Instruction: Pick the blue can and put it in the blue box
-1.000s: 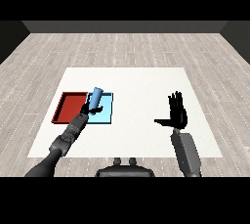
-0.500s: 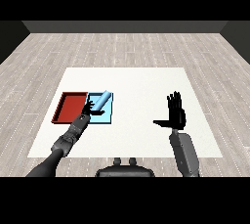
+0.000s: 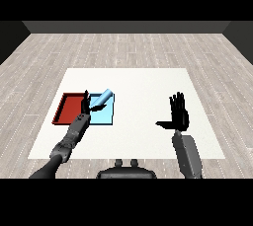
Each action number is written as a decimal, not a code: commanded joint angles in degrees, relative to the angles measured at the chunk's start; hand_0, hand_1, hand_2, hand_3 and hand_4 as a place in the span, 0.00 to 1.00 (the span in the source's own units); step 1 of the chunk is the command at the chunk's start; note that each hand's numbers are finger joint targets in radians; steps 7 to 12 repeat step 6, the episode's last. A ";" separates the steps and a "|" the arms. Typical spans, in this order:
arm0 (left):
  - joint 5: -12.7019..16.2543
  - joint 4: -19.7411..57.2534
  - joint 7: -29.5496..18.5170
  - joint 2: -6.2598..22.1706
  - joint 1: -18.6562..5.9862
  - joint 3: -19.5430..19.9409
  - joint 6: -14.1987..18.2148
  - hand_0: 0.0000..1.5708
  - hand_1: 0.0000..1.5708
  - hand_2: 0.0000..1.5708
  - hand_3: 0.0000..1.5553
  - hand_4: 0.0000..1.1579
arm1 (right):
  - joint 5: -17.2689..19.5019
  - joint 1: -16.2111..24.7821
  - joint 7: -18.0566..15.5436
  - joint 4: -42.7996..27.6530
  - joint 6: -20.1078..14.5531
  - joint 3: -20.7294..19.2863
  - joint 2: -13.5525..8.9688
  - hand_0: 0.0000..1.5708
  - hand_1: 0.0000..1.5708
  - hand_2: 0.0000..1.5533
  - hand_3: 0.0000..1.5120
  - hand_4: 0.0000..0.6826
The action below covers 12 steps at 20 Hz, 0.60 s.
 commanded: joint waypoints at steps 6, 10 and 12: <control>3.53 -25.32 -17.43 -2.33 13.42 -1.68 -12.95 0.00 0.00 0.00 0.00 0.00 | 3.77 0.34 0.98 -0.31 -1.42 2.06 -0.53 0.00 0.00 0.00 0.00 0.00; 3.53 -25.32 -17.43 -2.33 13.42 -1.68 -12.95 0.00 0.00 0.00 0.00 0.00 | 3.77 0.34 0.98 -0.31 -1.42 2.06 -0.53 0.00 0.00 0.00 0.00 0.00; 3.53 -25.32 -17.43 -2.33 13.42 -1.68 -12.95 0.00 0.00 0.00 0.00 0.00 | 3.77 0.34 0.98 -0.31 -1.42 2.06 -0.53 0.00 0.00 0.00 0.00 0.00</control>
